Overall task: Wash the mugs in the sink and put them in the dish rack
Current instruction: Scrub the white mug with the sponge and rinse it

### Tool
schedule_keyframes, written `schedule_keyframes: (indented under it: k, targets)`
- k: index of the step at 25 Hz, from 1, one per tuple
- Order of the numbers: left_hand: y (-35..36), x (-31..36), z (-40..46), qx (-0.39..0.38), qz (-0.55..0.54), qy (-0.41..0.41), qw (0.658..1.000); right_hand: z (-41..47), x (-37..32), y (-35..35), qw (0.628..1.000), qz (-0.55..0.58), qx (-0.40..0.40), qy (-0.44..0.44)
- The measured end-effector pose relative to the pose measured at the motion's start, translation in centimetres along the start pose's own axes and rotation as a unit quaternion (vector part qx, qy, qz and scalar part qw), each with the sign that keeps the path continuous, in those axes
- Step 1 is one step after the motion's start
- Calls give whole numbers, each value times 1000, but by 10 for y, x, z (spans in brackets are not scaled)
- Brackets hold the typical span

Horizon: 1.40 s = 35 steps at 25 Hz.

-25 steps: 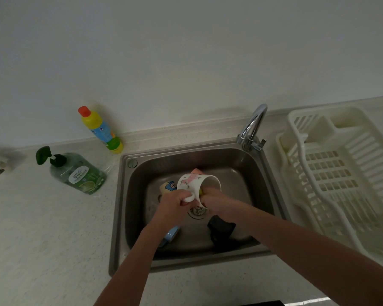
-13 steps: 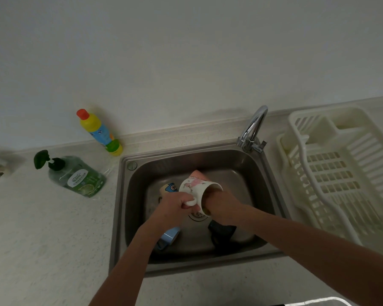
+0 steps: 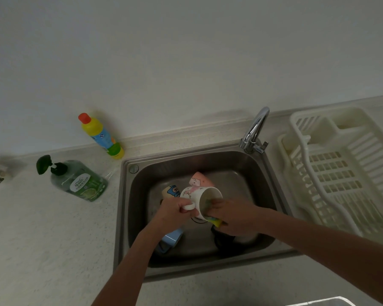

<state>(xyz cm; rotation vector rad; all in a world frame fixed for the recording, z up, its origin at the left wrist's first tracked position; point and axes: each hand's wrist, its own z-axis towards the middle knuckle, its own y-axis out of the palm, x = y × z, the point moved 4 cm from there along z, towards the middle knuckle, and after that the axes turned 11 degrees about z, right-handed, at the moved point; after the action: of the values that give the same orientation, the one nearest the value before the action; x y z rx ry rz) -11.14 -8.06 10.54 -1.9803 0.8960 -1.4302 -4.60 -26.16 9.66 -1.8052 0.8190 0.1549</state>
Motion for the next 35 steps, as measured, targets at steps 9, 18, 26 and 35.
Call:
schedule_keyframes:
  k: [9,18,26,35]
  targets:
    - [-16,-7,1,-112,-45,-33,992,18,-9,-18,985,-150,62,-59]
    - [3,1,-10,-78,84,-24,993,4,-25,-17,864,463,-89,176]
    - [15,15,-21,-58,122,11,991,26,-43,-5,257,913,132,287]
    - [17,-1,-22,-77,132,19,988,8,-27,8,876,368,38,311]
